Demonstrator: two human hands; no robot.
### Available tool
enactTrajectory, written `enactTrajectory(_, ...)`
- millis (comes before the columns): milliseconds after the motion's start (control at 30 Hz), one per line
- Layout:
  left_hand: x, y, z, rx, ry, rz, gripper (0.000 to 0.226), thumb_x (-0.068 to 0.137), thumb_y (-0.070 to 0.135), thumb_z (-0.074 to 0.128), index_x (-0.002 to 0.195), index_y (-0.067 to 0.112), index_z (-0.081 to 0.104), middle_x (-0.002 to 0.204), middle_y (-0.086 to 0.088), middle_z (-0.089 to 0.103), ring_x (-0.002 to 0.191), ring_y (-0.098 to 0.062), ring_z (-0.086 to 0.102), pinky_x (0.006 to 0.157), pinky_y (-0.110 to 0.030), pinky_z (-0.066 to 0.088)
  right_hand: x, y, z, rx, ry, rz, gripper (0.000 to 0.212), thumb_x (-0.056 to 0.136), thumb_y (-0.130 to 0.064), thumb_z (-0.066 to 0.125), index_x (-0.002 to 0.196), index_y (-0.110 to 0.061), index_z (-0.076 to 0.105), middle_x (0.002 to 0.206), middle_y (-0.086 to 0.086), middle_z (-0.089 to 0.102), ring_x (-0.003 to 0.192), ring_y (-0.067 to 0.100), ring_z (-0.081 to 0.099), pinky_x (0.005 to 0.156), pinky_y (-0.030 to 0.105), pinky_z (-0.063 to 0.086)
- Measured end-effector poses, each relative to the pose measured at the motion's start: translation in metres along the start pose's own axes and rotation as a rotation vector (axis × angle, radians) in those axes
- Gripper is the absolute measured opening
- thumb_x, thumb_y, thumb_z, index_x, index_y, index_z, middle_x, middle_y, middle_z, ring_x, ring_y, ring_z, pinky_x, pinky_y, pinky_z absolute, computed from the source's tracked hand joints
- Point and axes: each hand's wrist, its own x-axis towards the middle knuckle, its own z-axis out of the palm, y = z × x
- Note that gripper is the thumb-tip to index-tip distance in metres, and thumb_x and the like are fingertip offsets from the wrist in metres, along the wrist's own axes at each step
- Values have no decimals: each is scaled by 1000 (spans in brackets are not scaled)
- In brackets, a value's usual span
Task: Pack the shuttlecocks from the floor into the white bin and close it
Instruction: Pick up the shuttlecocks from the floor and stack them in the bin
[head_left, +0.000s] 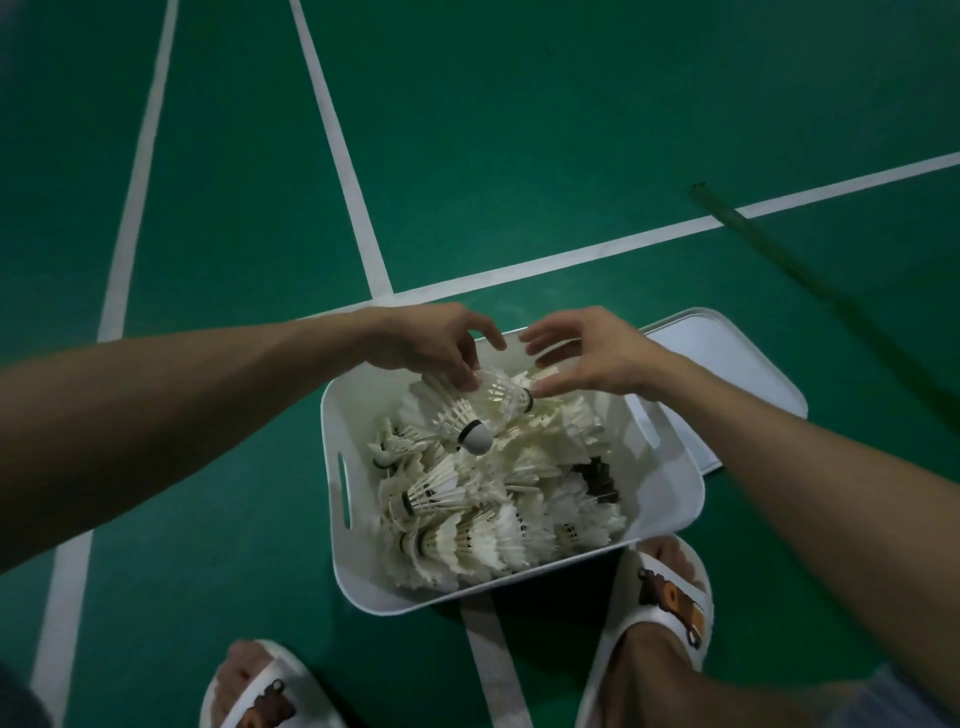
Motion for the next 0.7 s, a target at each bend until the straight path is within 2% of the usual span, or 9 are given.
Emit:
enactTrajectory(67, 5, 5, 4, -26, 19, 7, 57, 84, 5, 69, 135, 18, 46, 94, -1, 64, 72, -10, 58, 56, -16, 46, -5, -1, 3, 32, -71, -51, 76, 60, -16, 90, 128, -23, 57, 116, -3, 66, 103, 11, 66, 86, 31, 57)
enactTrajectory(167, 11, 9, 10, -72, 24, 13, 53, 84, 4, 67, 132, 16, 47, 103, -6, 64, 85, -17, 62, 71, -27, 53, -8, 0, 9, -51, -123, -85, 93, 58, -16, 91, 138, -29, 43, 123, -1, 61, 105, 10, 63, 82, 23, 56)
enactTrajectory(300, 16, 12, 17, -126, -5, 38, 41, 84, 2, 67, 121, 13, 52, 104, -9, 64, 89, -20, 63, 70, -26, 53, -8, 4, 13, -224, -179, -100, 111, 58, -26, 91, 147, -35, 26, 132, 0, 57, 106, 14, 59, 79, 20, 49)
enactTrajectory(400, 21, 14, 16, -104, -47, 33, 46, 82, 0, 69, 123, 13, 52, 102, -7, 65, 84, -16, 65, 66, -22, 54, -6, 6, 11, -326, -164, -100, 105, 60, -34, 89, 145, -36, 29, 122, 0, 58, 98, 14, 59, 81, 24, 48)
enactTrajectory(500, 29, 13, 14, 37, -149, -42, 73, 79, -1, 71, 140, 21, 39, 104, -8, 68, 88, -19, 67, 77, -30, 57, -9, 14, 4, -398, -102, -59, 91, 67, -41, 84, 142, -39, 32, 117, -2, 51, 88, 10, 58, 80, 27, 49)
enactTrajectory(567, 33, 14, 13, 118, -213, -90, 87, 78, -1, 73, 147, 29, 28, 105, -8, 68, 89, -20, 67, 80, -32, 57, -12, 22, -3, -398, -19, -9, 84, 73, -44, 79, 142, -37, 32, 130, 0, 50, 99, 13, 55, 88, 31, 46)
enactTrajectory(700, 41, 27, 15, 168, -291, -145, 101, 80, -3, 71, 150, 38, 11, 103, -7, 67, 85, -15, 65, 71, -27, 54, -10, 33, -11, -358, 151, 56, 71, 79, -49, 72, 139, -33, 38, 144, 4, 46, 112, 21, 54, 95, 34, 41)
